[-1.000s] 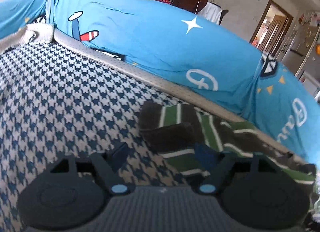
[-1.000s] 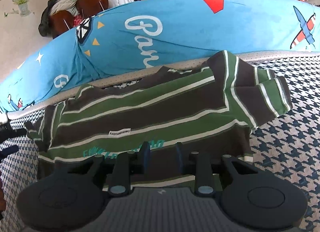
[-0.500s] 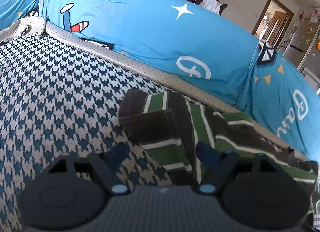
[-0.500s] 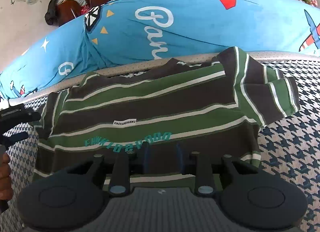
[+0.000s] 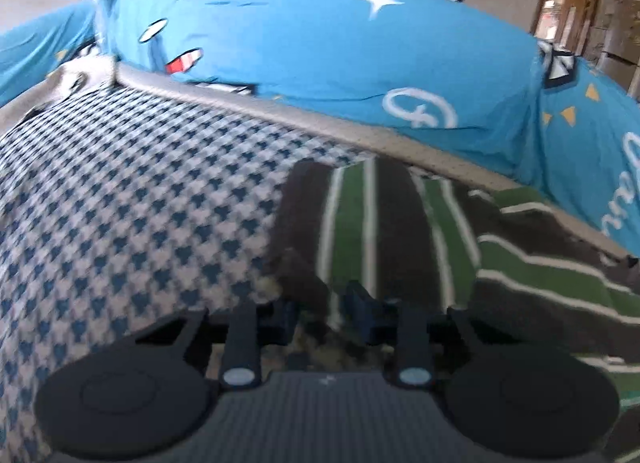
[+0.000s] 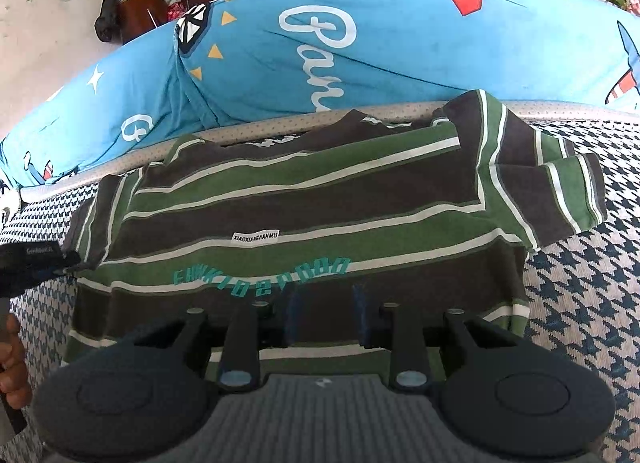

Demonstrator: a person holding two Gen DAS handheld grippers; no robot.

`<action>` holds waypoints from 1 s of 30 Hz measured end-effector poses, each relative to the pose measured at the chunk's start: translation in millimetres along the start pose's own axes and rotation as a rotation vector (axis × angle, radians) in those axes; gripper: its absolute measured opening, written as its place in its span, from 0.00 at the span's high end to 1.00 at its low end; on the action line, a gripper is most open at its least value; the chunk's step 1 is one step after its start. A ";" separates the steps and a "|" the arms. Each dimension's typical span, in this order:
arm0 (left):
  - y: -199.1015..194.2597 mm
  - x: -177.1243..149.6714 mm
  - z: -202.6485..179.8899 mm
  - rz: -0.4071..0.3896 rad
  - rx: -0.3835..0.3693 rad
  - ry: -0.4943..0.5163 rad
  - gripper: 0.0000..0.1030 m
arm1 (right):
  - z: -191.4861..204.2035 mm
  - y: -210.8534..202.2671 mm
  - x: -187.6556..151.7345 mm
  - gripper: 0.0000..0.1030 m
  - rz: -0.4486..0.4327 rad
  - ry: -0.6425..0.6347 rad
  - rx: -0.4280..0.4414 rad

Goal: Fold clothes

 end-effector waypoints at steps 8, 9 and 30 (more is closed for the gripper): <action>-7.1 -3.7 24.3 0.015 0.101 -0.012 0.73 | -6.9 -4.4 5.9 0.72 -0.023 0.013 0.005; -8.1 -3.2 27.4 0.020 0.107 -0.029 0.71 | -8.1 -4.7 6.9 0.72 -0.025 0.015 0.008; -41.3 -3.9 -33.1 -0.036 -0.152 0.088 0.41 | -75.4 -24.2 43.8 0.69 -0.127 0.172 -0.029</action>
Point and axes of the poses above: each gripper's, at about its wrist camera, not at the fingertips, and y roughly the way its jaws point, z to its left, x to its top, the point moved 3 cm from there along y, roughly the way its jaws point, and after that the axes turned 6 degrees about z, right-handed, at the moved point
